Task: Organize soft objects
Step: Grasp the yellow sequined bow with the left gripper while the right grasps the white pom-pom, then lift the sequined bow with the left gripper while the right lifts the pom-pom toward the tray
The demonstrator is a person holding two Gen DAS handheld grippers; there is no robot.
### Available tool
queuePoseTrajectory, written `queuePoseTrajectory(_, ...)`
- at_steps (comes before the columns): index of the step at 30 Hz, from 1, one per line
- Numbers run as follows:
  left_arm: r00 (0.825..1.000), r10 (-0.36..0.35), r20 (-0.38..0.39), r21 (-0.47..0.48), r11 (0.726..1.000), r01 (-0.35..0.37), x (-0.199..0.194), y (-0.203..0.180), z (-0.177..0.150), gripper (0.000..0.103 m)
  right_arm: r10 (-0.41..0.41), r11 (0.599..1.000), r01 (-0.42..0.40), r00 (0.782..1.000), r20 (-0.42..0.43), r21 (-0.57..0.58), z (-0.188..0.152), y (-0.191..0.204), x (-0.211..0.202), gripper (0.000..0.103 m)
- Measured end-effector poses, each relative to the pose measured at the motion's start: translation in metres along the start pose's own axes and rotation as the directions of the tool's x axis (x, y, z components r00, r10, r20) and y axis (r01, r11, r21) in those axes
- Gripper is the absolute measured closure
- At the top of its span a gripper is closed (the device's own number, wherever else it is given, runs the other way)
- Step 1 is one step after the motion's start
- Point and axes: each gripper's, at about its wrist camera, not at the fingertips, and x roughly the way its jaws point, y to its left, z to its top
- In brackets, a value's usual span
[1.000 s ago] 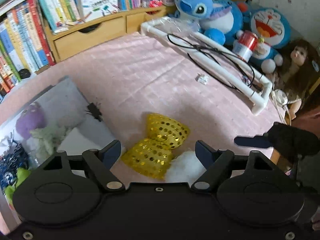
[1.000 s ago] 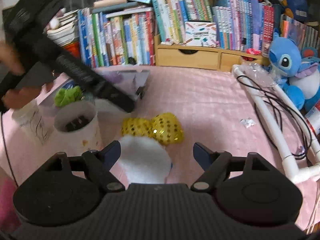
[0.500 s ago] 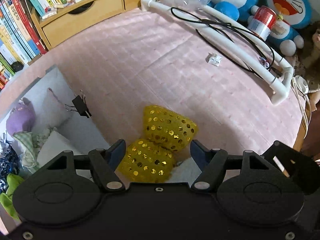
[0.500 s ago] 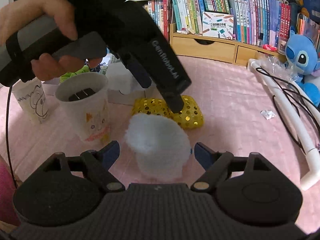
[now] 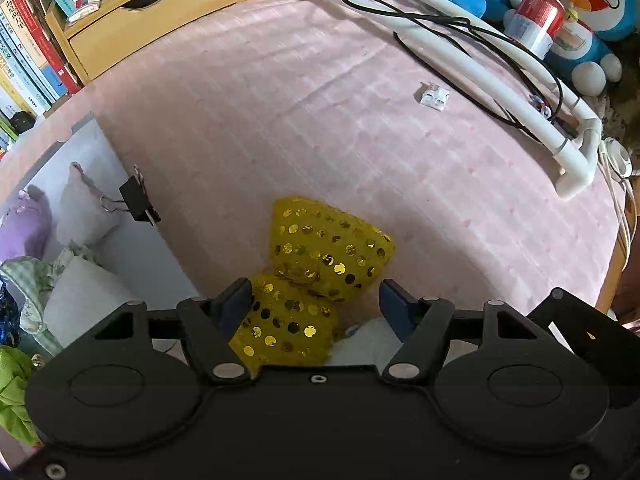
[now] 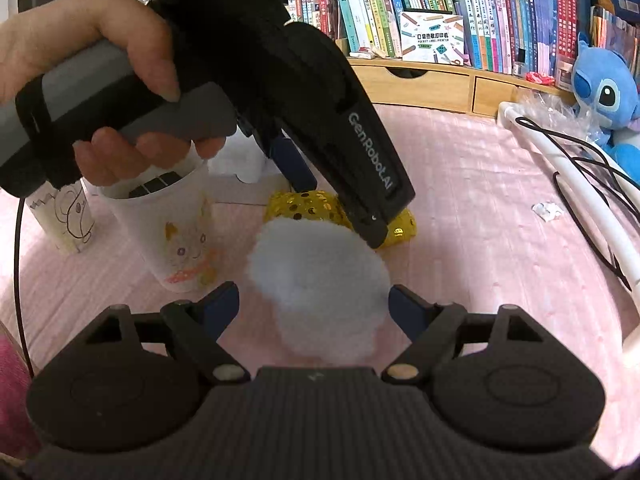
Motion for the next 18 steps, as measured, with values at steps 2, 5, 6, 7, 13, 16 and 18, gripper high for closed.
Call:
queuePoseTrajectory(2,1.0,0.007,0.0,-0.002,1.0,-0.007,0.0018,0.0002,-0.0006,0.039,0.004,1.0,-0.004,1.0,0.014,0.023,-0.0012,-0.0021,0.0002,0.014)
queuePoseTrajectory(5,1.0,0.013,0.002,-0.014,1.0,-0.013,0.0042,0.0017,-0.0016,0.042,0.018,0.999,-0.02,0.999,0.034,0.047,-0.0043,-0.0026,-0.0003,0.014)
queuePoseTrajectory(6,1.0,0.014,0.004,-0.018,1.0,-0.014,0.0043,0.0021,-0.0018,0.043,0.016,0.999,-0.018,0.999,0.041,0.047,-0.0053,-0.0018,-0.0009,0.014)
queuePoseTrajectory(7,1.0,0.017,0.007,-0.021,1.0,-0.016,0.0045,0.0022,-0.002,0.045,0.014,0.999,-0.016,0.999,0.046,0.048,-0.006,-0.0011,-0.0014,0.014)
queuePoseTrajectory(13,0.999,0.029,0.026,-0.028,0.999,-0.029,0.0016,0.0024,-0.0036,0.057,0.005,0.998,-0.009,0.998,0.063,0.066,-0.0075,-0.0012,-0.0037,0.02)
queuePoseTrajectory(16,0.999,0.029,0.042,-0.038,0.999,-0.027,-0.0026,0.0037,-0.0048,0.06,-0.003,0.997,-0.002,0.998,0.066,0.082,-0.008,-0.0016,-0.0034,0.029)
queuePoseTrajectory(18,0.998,0.027,0.052,-0.047,0.999,-0.025,-0.0051,0.0049,-0.005,0.062,-0.011,0.996,0.005,0.998,0.069,0.088,-0.0085,-0.0016,-0.0037,0.032)
